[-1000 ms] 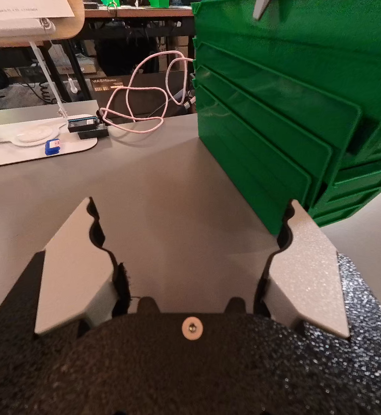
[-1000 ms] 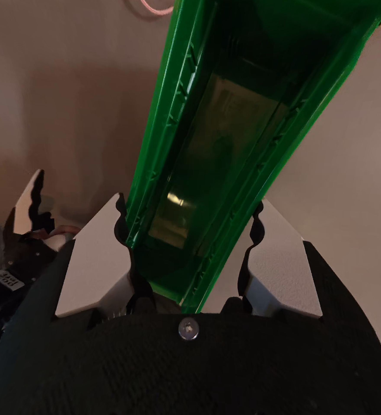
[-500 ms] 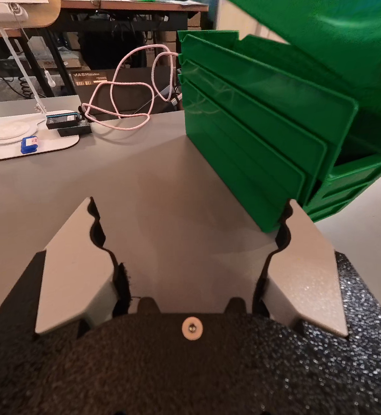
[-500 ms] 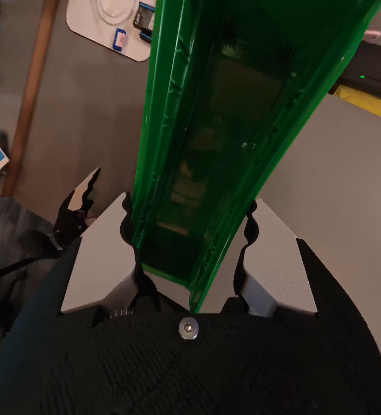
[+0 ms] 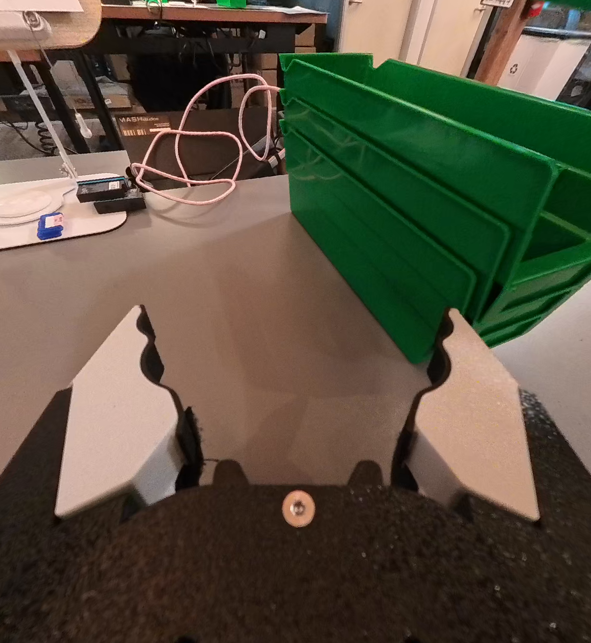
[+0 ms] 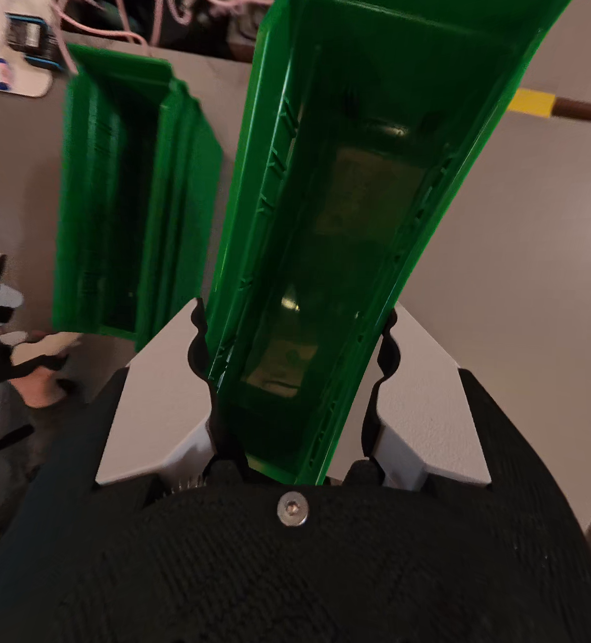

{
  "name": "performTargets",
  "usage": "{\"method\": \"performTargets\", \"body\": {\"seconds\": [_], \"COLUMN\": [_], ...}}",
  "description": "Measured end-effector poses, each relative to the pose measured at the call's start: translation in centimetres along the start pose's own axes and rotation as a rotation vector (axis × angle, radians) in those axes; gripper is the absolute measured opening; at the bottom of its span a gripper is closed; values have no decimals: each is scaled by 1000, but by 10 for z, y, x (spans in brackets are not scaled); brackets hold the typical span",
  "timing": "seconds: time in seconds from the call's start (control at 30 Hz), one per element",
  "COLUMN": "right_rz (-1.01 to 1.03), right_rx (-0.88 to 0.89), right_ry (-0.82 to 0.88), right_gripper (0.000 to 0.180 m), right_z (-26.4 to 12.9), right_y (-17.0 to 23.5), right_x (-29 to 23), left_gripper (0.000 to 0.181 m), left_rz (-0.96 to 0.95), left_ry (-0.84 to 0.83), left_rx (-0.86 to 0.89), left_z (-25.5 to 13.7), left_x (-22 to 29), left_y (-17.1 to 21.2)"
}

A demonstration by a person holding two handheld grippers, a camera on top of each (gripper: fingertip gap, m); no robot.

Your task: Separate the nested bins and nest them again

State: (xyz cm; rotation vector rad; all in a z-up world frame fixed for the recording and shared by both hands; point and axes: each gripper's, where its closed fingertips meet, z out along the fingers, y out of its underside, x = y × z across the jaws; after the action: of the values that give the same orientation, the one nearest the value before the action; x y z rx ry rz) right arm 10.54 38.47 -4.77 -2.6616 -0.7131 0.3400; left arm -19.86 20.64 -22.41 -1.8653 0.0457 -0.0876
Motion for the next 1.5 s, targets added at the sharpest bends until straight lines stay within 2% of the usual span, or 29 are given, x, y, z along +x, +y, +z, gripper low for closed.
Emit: {"method": "performTargets", "body": {"seconds": [0.37, 0.6, 0.73, 0.8, 0.93, 1.03, 1.13, 1.27, 1.37, 1.43, 1.5], "right_rz": [174, 187, 172, 172, 225, 239, 181, 24, -93, -125, -137], "right_rx": [-110, -193, -219, -208, -197, -94, 54, 149, 113, 74, 29], "right_ry": [113, 119, 80, 73, 86, 166, 150, -44, -152, -147, -133], "right_gripper": [100, 102, 107, 109, 124, 132, 135, 137, 147, 155, 156], "right_z": [58, 98, 113, 114, 116, 98, 65, 47, 59, 76, 96], "right_y": [88, 132, 141, 140, 142, 118, 72, 22, 10, 6, 4], "right_x": [138, 172, 172, 172, 175, 176, 137, 19, -73, -116, -150], "left_gripper": [152, 152, 149, 148, 149, 148, 148, 147, 147, 148, 148], "left_rz": [15, 19, 45, 47, 24, 38, 49, 72, 80, 97, 117], "left_ry": [-3, 152, 308, 352, 395, 425, 492, 573, 599, 605, 598], "left_rx": [3, 75, 191, 205, 197, 190, 191, 174, 163, 155, 154], "left_z": [3, -3, -19, -23, -24, -26, -30, -33, -33, -33, -32], "left_x": [5, 28, 51, 55, 56, 59, 70, 85, 90, 91, 91], "left_y": [-1, -14, -32, -34, -30, -29, -28, -22, -18, -15, -13]}}
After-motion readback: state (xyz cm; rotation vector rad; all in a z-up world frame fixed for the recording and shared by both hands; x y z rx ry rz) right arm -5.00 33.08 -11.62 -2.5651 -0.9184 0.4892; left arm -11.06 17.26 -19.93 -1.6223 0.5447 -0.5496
